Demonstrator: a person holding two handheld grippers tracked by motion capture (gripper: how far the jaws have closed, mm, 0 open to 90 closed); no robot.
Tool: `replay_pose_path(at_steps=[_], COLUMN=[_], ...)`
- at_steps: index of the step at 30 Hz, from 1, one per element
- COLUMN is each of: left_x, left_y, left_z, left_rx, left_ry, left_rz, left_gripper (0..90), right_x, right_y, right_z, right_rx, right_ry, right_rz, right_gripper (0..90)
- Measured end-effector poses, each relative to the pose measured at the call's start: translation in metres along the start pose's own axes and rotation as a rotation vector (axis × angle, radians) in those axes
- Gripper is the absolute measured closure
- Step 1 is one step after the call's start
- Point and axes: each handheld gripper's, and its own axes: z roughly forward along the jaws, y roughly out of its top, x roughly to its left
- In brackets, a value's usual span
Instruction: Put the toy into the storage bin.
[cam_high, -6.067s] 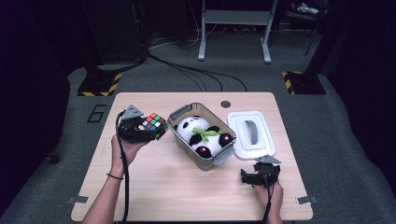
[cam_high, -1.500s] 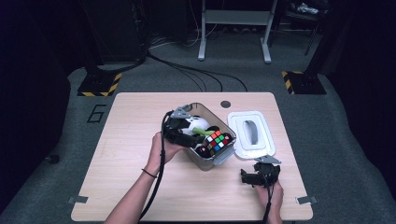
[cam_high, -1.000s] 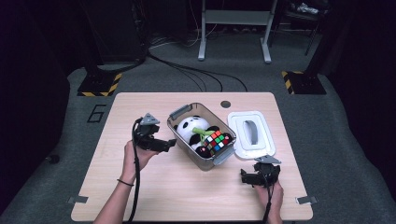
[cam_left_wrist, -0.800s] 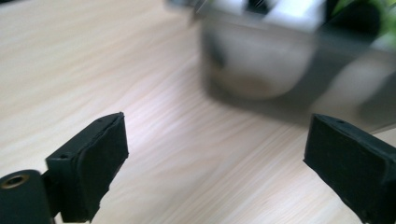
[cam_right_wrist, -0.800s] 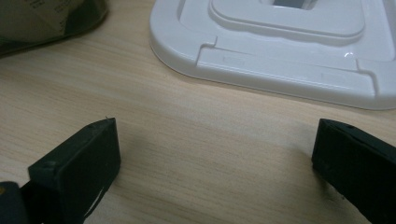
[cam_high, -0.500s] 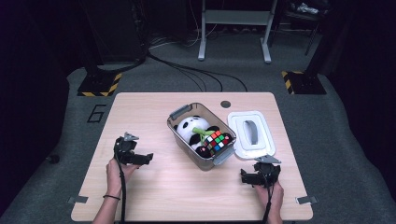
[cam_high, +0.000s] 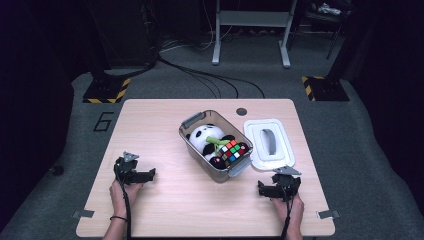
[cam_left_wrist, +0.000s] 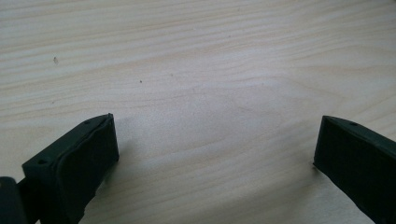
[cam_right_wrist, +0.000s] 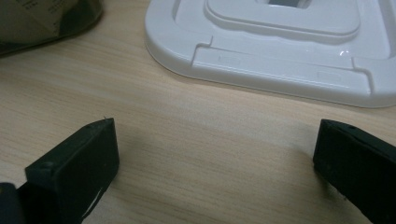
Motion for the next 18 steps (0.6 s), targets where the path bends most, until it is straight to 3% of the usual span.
replay_pose_path(at_steps=[4,10,18], left_x=[0.000,-0.001,0.000], left_y=[0.000,0.000,0.001], left_z=[0.000,0.001,0.002], left_rx=[0.004,-0.003,-0.009], left_ry=[-0.007,-0.002,-0.003], left_rz=[0.001,-0.009,-0.007], left_gripper=[0.0,0.0,0.0], right_x=[-0.001,-0.008,-0.027], right_y=[0.000,0.007,0.029], right_z=[0.000,0.000,-0.015], right_rx=[0.000,0.048,0.024], right_ry=[0.000,0.030,0.053], right_rz=[-0.002,-0.002,0.011], right_gripper=[0.0,0.0,0.0])
